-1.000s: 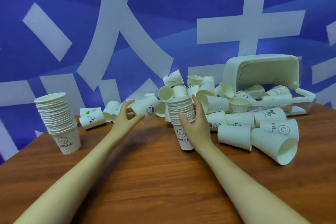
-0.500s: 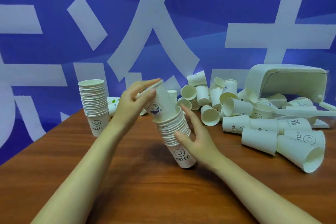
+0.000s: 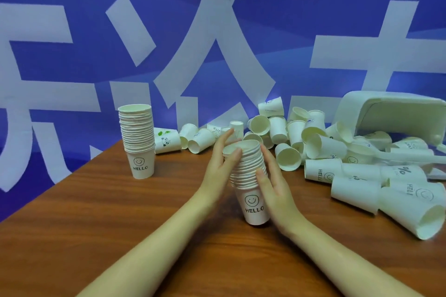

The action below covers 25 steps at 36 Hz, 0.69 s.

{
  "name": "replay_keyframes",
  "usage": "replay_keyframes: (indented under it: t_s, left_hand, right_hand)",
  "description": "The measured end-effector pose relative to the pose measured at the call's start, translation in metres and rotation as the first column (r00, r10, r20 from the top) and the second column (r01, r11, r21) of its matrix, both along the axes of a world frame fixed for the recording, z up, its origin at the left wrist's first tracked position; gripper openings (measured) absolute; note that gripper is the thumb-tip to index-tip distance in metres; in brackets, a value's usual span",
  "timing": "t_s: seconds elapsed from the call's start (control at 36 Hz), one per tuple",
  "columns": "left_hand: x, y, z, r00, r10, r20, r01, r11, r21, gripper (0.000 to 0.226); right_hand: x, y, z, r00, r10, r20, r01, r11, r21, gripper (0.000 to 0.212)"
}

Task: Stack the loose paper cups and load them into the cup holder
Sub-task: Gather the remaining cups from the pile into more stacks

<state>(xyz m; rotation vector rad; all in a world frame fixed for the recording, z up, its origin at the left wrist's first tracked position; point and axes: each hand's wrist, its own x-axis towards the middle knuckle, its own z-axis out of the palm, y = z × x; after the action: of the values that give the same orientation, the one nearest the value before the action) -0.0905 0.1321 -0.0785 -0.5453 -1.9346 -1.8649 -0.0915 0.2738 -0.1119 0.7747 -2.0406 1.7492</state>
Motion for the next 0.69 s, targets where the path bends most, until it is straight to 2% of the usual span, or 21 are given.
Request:
replay_keyframes:
  t_s: [0.14, 0.19, 0.31, 0.39, 0.44, 0.53, 0.58, 0.64, 0.69]
  left_hand:
    - [-0.001, -0.003, -0.007, 0.999, 0.050, -0.020, -0.050, 0.999, 0.007, 0.071]
    - [-0.005, -0.018, -0.002, 0.991, 0.126, -0.041, -0.125, 0.992, 0.024, 0.071]
    - [-0.014, -0.053, -0.002, 0.957, 0.288, -0.031, -0.286, 0.957, 0.050, 0.084]
    - [-0.020, -0.067, -0.005, 0.931, 0.363, -0.028, -0.361, 0.931, 0.052, 0.068]
    - [-0.024, -0.070, -0.007, 0.934, 0.355, -0.030, -0.354, 0.935, 0.036, 0.062]
    - [-0.027, -0.072, -0.013, 0.956, 0.294, -0.013, -0.293, 0.955, 0.036, 0.069]
    - [-0.027, -0.072, -0.015, 0.960, 0.279, -0.019, -0.278, 0.959, 0.049, 0.066]
    - [-0.027, -0.072, -0.013, 0.962, 0.273, -0.030, -0.270, 0.960, 0.069, 0.063]
    - [-0.029, -0.074, -0.012, 0.965, 0.259, -0.026, -0.257, 0.963, 0.079, 0.062]
  right_hand:
    - [-0.002, 0.000, 0.003, 0.999, 0.004, 0.037, -0.003, 1.000, -0.024, 0.056]
    - [-0.004, 0.002, 0.005, 0.999, -0.029, 0.028, 0.029, 1.000, 0.009, 0.049]
    - [-0.023, 0.010, 0.007, 0.993, -0.118, 0.009, 0.116, 0.987, 0.113, 0.046]
    - [-0.055, 0.013, 0.013, 0.982, -0.187, 0.040, 0.177, 0.967, 0.182, 0.047]
    - [-0.077, 0.011, 0.018, 0.971, -0.232, 0.051, 0.209, 0.937, 0.279, 0.056]
    - [-0.104, 0.001, 0.018, 0.961, -0.276, -0.003, 0.240, 0.832, 0.500, 0.080]
    - [-0.119, -0.009, 0.014, 0.967, -0.252, -0.028, 0.219, 0.774, 0.595, 0.093]
    - [-0.129, -0.019, 0.009, 0.966, -0.234, -0.110, 0.241, 0.666, 0.705, 0.098]
    - [-0.137, -0.027, 0.003, 0.944, -0.257, -0.208, 0.317, 0.521, 0.792, 0.093]
